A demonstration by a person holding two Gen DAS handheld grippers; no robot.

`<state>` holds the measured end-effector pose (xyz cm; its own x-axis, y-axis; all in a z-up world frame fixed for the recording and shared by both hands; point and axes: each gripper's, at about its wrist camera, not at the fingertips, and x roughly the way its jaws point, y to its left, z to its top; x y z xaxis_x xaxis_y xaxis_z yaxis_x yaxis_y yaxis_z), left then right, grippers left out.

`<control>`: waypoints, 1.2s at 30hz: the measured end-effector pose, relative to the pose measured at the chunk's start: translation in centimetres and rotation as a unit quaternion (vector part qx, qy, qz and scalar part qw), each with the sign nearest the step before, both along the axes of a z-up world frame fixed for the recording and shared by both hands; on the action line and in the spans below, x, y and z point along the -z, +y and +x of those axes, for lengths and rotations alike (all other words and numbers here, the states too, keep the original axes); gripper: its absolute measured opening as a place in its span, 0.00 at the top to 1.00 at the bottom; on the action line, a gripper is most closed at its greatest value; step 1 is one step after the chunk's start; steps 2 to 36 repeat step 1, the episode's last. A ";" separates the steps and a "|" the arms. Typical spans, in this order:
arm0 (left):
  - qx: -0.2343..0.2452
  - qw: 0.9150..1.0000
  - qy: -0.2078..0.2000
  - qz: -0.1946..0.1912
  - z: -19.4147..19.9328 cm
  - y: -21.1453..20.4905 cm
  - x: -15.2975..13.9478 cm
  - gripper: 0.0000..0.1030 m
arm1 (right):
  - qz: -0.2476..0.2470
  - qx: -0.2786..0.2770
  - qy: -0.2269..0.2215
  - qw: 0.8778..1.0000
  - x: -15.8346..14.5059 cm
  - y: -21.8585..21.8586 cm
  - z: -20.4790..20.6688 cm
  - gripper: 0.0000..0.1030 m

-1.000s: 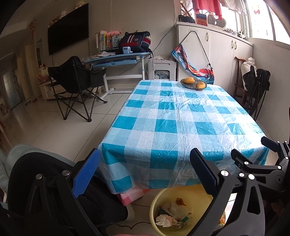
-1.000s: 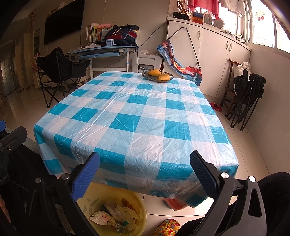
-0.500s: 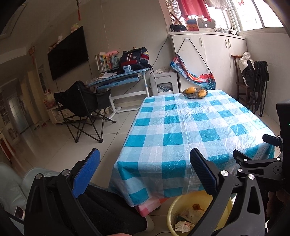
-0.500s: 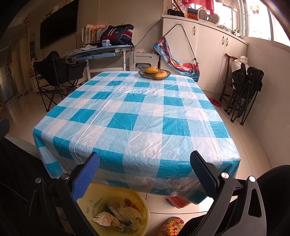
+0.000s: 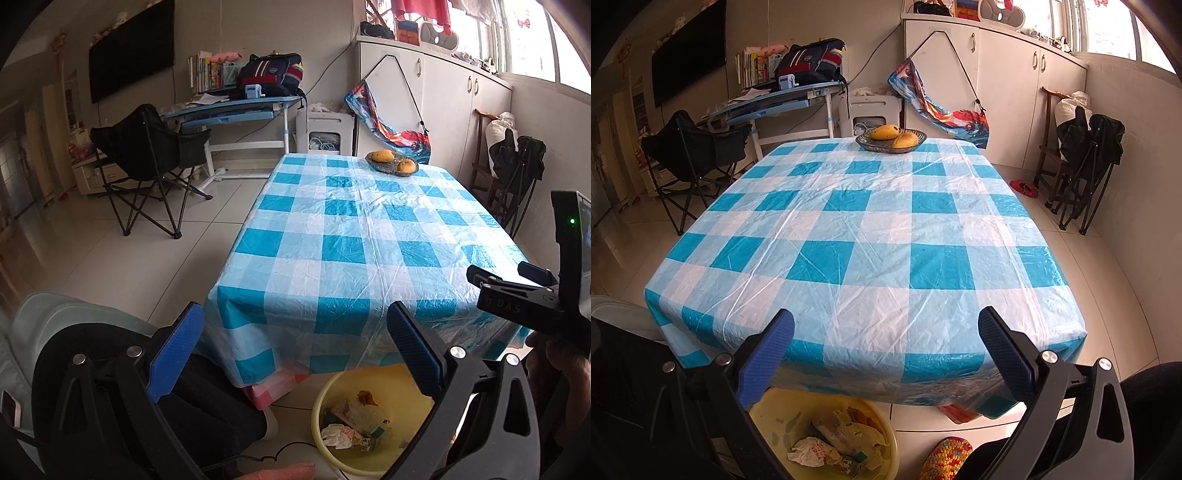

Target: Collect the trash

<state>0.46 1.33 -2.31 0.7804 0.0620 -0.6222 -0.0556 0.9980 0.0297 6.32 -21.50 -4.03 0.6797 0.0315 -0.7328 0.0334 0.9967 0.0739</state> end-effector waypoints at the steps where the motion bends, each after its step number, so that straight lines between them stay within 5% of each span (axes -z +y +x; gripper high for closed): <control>1: 0.003 1.000 0.006 -0.006 0.3 -0.1 0.2 0.07 | -0.001 0.006 0.004 1.000 0.1 -0.3 0.9 0.07; 36: 0.003 1.000 0.006 -0.006 0.3 -0.1 0.2 0.07 | -0.001 0.006 0.004 1.000 0.1 -0.3 0.9 0.07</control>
